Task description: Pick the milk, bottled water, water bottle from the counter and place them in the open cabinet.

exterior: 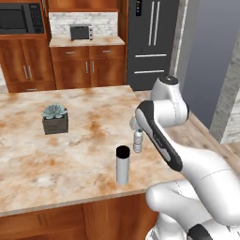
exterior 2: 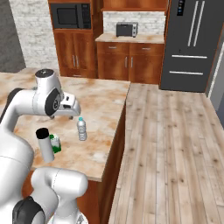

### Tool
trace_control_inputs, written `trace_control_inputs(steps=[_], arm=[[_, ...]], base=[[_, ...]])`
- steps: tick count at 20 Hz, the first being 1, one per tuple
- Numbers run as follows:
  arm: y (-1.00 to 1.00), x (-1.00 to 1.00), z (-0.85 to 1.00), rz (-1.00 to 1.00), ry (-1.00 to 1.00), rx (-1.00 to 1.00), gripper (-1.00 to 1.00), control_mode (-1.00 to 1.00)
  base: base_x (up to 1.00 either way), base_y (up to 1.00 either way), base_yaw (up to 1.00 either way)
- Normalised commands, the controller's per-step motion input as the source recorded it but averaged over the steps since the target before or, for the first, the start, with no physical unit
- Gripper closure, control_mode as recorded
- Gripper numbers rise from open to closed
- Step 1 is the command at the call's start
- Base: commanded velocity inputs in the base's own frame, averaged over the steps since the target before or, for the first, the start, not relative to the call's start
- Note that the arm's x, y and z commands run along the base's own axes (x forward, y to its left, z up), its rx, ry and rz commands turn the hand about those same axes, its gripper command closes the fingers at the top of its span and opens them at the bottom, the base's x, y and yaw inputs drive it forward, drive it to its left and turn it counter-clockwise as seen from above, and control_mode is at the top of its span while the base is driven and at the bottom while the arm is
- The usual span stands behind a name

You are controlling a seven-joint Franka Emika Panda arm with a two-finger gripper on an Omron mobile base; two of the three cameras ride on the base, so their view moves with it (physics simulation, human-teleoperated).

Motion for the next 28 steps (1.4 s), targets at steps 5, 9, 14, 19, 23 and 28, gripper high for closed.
trace_control_inputs(steps=[5,9,14,19,23,28], arm=[[0.36,0.05,-0.25,-0.03,0.00,-0.03,-1.00,-1.00],[0.39,0.00,-0.32,-0.01,0.00,-0.01,-1.00,-1.00],[0.30,0.00,-0.23,-0.01,0.02,0.00,-1.00,-1.00],[0.27,-0.03,-0.17,-0.02,0.07,0.00,-1.00,-1.00],[0.18,-0.14,-0.09,-0.01,0.06,0.00,-1.00,-1.00],[0.19,-0.29,-0.18,0.00,0.03,0.00,-1.00,-1.00]], base=[[0.00,0.00,0.00],[0.00,0.00,0.00],[0.00,0.00,0.00],[0.00,0.00,0.00],[0.00,0.00,0.00],[0.00,0.00,0.00]])
